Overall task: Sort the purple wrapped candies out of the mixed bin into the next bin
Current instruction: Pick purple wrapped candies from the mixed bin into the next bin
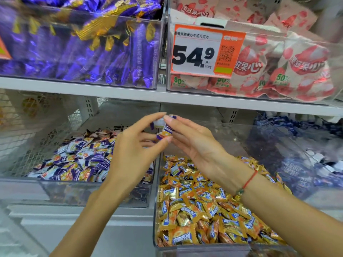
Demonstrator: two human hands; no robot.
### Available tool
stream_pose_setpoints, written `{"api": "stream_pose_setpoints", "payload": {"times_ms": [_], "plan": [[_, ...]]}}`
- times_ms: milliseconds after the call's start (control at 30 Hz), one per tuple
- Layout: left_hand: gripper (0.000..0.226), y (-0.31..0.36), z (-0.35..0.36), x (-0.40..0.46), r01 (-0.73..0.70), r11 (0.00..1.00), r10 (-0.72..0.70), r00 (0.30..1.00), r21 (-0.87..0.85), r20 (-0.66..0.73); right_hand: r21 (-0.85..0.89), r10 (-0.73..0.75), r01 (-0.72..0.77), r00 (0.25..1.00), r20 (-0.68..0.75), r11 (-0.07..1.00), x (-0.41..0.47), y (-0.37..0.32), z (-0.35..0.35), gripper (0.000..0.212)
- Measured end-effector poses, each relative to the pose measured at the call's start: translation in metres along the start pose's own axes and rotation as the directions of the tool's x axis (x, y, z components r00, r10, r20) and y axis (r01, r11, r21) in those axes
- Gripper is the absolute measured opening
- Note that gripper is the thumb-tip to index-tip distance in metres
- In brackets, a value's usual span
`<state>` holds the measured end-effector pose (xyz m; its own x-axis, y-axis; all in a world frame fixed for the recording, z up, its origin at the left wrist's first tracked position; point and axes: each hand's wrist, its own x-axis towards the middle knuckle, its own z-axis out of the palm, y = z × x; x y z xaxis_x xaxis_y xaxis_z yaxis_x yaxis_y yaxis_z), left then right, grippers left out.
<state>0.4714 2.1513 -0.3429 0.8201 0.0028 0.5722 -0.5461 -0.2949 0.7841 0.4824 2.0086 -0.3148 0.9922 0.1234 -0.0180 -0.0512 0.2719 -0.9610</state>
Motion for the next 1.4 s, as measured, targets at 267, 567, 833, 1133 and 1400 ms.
{"api": "stream_pose_setpoints", "payload": {"times_ms": [267, 567, 833, 1133, 1400], "plan": [[0.036, -0.034, -0.051, 0.011, 0.184, 0.859, -0.139, 0.982, 0.478, -0.129, -0.819, -0.085, 0.213, 0.976, 0.198, 0.534, 0.026, 0.003, -0.048, 0.025], [0.050, -0.036, -0.005, -0.005, 0.117, 0.927, -0.237, 0.920, 0.358, 0.314, -0.889, 0.257, 0.419, 0.894, 0.367, -0.186, 0.072, 0.069, -0.079, 0.030], [0.055, -0.029, -0.009, -0.006, 0.083, 0.893, -0.243, 0.916, 0.443, 0.318, -0.969, 0.241, 0.240, 0.946, 0.218, -0.065, 0.063, 0.034, -0.120, 0.021], [0.039, 0.004, 0.012, -0.006, -0.069, 0.989, 0.016, 0.933, 0.132, 0.361, -0.497, 0.078, 0.020, 0.981, 0.176, 0.868, -0.013, -0.006, -0.072, 0.035], [0.017, 0.014, 0.006, -0.010, 0.096, 0.992, -0.070, 0.959, -0.082, 0.274, -0.332, 0.142, -0.087, 0.979, 0.144, 0.939, -0.015, -0.005, -0.061, 0.017]]}}
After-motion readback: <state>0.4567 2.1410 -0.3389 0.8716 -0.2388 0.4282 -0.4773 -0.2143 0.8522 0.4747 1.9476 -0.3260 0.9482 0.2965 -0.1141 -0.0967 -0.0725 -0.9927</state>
